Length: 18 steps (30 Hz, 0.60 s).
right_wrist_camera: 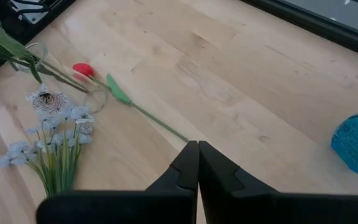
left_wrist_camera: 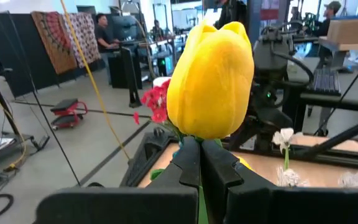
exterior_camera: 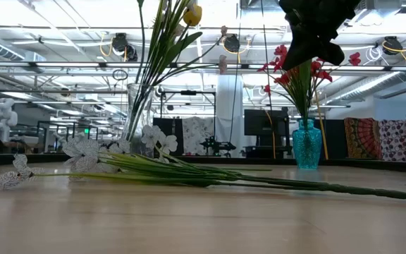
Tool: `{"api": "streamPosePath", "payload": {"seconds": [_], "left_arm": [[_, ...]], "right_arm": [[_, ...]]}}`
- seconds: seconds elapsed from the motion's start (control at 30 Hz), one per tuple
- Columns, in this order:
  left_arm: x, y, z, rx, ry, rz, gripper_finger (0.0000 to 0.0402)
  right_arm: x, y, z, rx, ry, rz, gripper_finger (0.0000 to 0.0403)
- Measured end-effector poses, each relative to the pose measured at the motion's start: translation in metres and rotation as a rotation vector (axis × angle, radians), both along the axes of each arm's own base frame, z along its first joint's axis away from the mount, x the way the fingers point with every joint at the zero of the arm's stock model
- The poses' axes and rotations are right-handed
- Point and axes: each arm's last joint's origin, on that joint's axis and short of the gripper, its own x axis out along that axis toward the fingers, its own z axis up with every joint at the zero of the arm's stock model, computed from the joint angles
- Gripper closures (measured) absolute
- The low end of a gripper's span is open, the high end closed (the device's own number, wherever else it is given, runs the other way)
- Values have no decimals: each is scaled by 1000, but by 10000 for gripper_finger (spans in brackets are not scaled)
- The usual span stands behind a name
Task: Sort flowers into vase by color
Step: Put the yellow flower into the transparent flower vase
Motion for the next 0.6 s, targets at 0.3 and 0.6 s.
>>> {"api": "streamPosePath", "payload": {"seconds": [0.3,0.6], "left_arm": [[-2,1,0,35,20,25,400],[-4,1,2,48,6,33,400]], "right_arm": [[0,0,0,1,0,0,403],[0,0,0,2,0,-1,403]]}}
